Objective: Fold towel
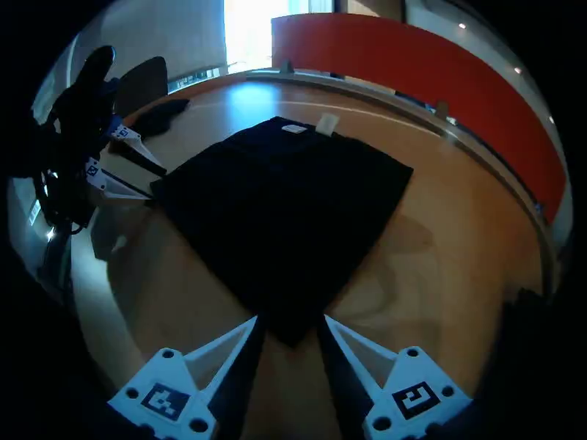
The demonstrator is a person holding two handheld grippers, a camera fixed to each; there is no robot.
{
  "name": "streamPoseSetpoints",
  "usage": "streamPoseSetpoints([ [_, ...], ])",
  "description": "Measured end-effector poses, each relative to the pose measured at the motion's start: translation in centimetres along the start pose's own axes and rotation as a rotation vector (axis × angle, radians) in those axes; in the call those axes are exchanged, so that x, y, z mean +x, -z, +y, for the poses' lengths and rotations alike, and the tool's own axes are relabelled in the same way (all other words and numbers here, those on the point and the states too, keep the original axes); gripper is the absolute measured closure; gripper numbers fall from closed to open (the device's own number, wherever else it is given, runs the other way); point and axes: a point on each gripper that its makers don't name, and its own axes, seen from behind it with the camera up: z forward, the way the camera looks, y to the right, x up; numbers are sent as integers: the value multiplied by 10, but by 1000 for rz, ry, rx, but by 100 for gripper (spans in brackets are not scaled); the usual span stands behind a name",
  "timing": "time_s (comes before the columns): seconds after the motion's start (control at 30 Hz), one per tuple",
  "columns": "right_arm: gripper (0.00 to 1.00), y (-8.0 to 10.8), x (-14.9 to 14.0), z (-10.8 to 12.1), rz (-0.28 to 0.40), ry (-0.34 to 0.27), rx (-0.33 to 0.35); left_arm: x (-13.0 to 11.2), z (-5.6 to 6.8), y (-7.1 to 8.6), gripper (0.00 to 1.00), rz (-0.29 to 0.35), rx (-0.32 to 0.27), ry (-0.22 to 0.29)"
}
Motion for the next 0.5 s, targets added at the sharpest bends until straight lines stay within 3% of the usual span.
streamPoseSetpoints([
  [0.17, 66, -1, 1, -2, -7, 1, 2, 0, 0, 0, 30, -6, 5, 9],
  [0.27, 68, -1, 1, -4, -7, -3, 4, 0, -2, 1, 36, -10, 9, 13],
  [0.33, 68, -1, 2, -4, -6, -5, 5, 0, -3, 0, 47, -13, 13, 18],
  [0.47, 74, -2, 2, -5, -4, -5, 3, -1, -4, 0, 48, -20, 18, 22],
  [0.5, 76, -2, 2, -5, -4, -4, 2, -1, -4, 0, 60, -22, 20, 23],
])
